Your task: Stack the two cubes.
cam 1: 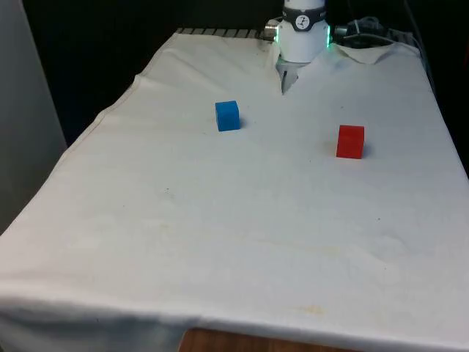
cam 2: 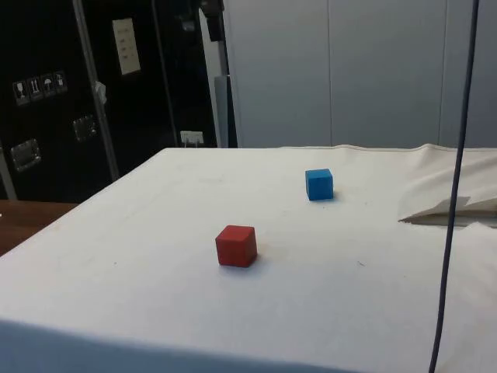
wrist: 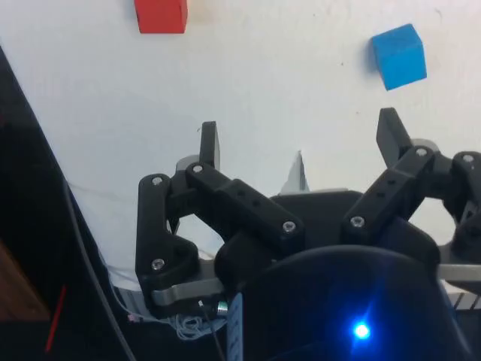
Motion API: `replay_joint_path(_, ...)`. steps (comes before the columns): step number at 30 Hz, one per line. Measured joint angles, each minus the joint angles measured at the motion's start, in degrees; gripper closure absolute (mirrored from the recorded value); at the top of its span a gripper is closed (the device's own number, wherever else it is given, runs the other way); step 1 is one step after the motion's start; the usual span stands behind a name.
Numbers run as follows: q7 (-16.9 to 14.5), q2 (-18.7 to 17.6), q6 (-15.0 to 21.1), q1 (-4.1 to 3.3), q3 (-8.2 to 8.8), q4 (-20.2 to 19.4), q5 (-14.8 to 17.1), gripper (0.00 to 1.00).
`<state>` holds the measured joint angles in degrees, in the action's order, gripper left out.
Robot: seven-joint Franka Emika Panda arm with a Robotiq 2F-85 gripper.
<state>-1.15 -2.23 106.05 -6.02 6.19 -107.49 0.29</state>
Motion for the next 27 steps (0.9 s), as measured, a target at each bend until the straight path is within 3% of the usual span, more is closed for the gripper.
replay_joint_path(17, 0.34, 5.39, 0.97, 0.06, 0.23, -6.30, -0.97, 0.00)
replay_joint_path(27, -0.57, 7.56, 0.97, 0.52, 1.15, -8.77, -1.55, 0.00)
